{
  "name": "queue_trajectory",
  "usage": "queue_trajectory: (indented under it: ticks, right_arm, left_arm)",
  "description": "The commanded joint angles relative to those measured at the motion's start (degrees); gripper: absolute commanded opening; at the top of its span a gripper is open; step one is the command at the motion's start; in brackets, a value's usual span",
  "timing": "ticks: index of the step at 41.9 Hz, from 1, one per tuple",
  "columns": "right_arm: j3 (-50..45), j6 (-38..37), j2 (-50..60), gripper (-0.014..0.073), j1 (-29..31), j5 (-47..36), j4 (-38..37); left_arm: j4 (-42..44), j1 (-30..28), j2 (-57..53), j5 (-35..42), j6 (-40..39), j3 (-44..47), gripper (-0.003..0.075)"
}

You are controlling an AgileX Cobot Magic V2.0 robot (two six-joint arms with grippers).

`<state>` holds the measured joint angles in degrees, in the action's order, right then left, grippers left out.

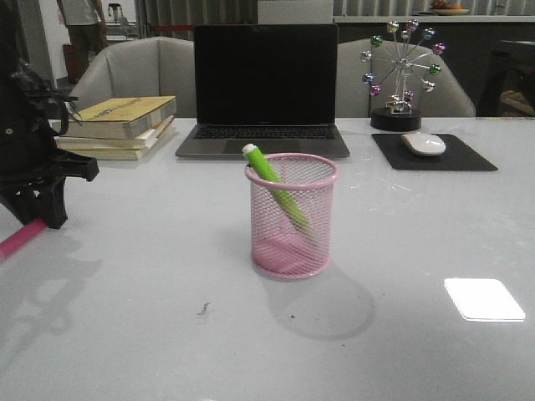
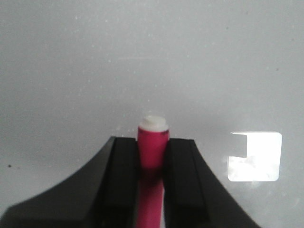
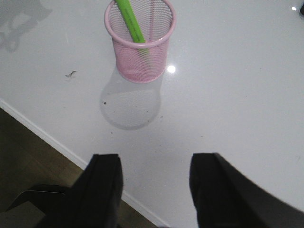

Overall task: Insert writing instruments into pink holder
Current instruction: 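Lower the left gripper onto the magenta marker and close on it, then lift the magenta marker upright and carry it over the holder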

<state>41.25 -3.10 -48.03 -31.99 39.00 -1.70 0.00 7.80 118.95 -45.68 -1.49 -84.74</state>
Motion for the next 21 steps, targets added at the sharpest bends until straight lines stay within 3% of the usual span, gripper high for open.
queue_trajectory:
  ticks: [1,13,19,21]
  right_arm:
    - [1.61,0.19,0.64,0.0446,0.11,-3.38,-0.60]
    - [1.61,0.19,0.64,0.0446,0.11,-3.38,-0.60]
    - [1.61,0.19,0.64,0.0446,0.11,-3.38,-0.60]
    - [1.61,0.19,0.64,0.0446,0.11,-3.38,-0.60]
  left_arm:
    - [-0.69,1.08,-7.71,2.47,-0.06,0.08,0.0092]
    - [-1.30,6.72,-28.14,22.93,-0.06,14.92,0.0092]
    - [-4.16,9.94,-37.80,37.98,-0.06,23.44,0.0092]
    - [-5.28,11.36,-40.70,46.51,-0.06,26.68,0.0092]
